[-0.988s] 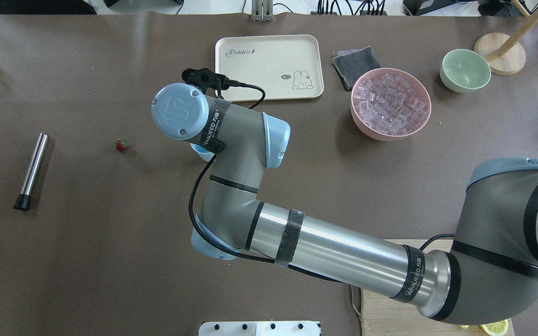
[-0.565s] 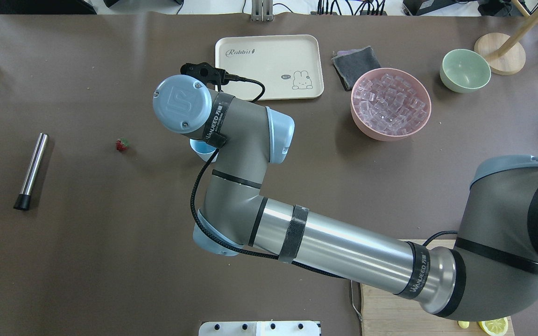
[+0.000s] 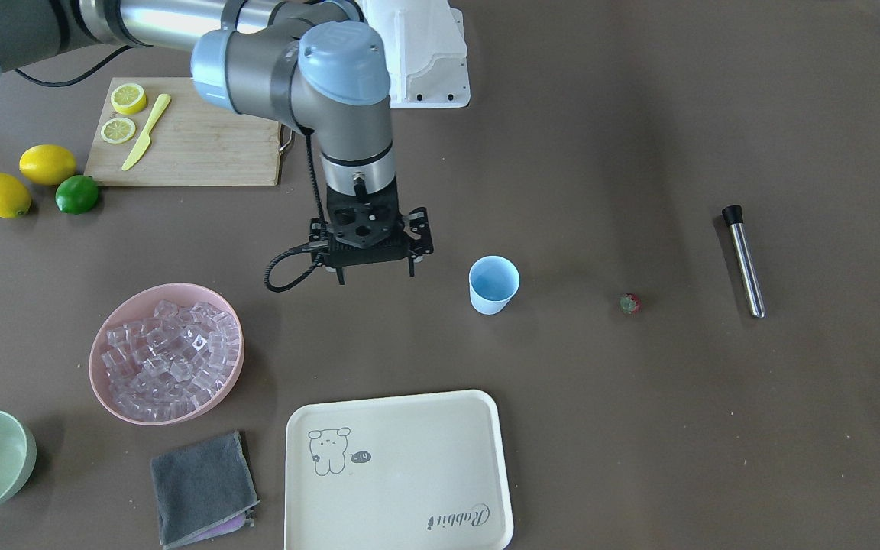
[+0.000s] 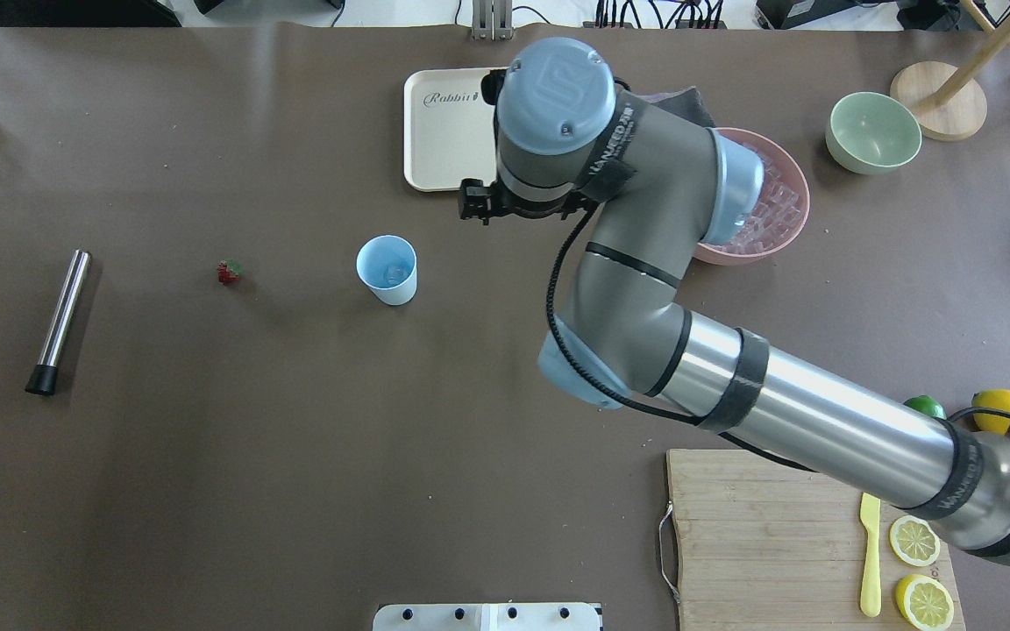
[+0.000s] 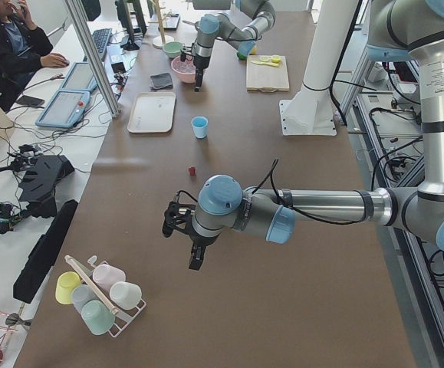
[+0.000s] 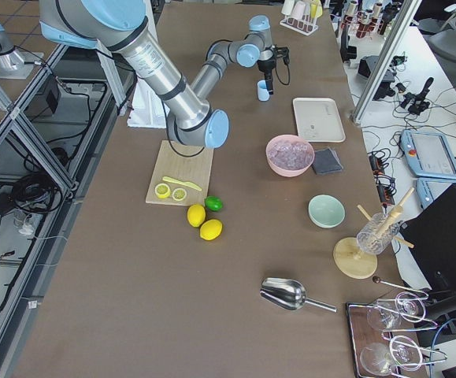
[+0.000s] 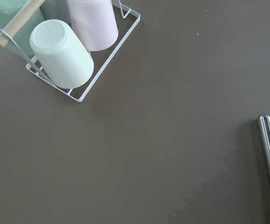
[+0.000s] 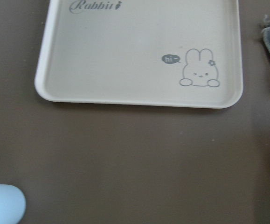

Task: Mash ice and strawberries in cup
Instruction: 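Move the right gripper back down into the pink ice bowl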

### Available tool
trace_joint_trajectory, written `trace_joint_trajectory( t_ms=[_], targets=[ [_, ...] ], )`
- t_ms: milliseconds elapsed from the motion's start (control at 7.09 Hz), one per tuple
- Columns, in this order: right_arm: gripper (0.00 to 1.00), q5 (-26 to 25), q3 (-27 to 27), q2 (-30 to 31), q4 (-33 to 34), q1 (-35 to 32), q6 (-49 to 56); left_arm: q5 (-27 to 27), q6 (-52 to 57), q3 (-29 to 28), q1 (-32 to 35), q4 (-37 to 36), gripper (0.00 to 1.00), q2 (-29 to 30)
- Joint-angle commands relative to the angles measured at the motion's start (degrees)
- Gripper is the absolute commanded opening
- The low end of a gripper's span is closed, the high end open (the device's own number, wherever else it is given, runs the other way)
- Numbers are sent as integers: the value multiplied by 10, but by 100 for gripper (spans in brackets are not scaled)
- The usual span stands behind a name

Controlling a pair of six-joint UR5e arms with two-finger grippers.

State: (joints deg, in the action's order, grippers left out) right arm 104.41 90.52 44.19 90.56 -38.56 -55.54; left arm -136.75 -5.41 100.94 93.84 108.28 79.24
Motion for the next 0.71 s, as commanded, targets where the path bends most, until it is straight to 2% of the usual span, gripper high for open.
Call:
trace_joint_trajectory(
  t_ms=[0, 141, 565],
  targets=[
    [98, 64, 25, 95, 0, -82, 168, -13, -2, 0, 0, 0, 98, 0],
    [94, 77, 19, 102, 6, -103, 181, -13, -1, 1, 0, 0, 98, 0],
    [90, 62, -32, 114, 1, -120, 212, -13, -1, 1, 0, 0, 98, 0]
  ],
)
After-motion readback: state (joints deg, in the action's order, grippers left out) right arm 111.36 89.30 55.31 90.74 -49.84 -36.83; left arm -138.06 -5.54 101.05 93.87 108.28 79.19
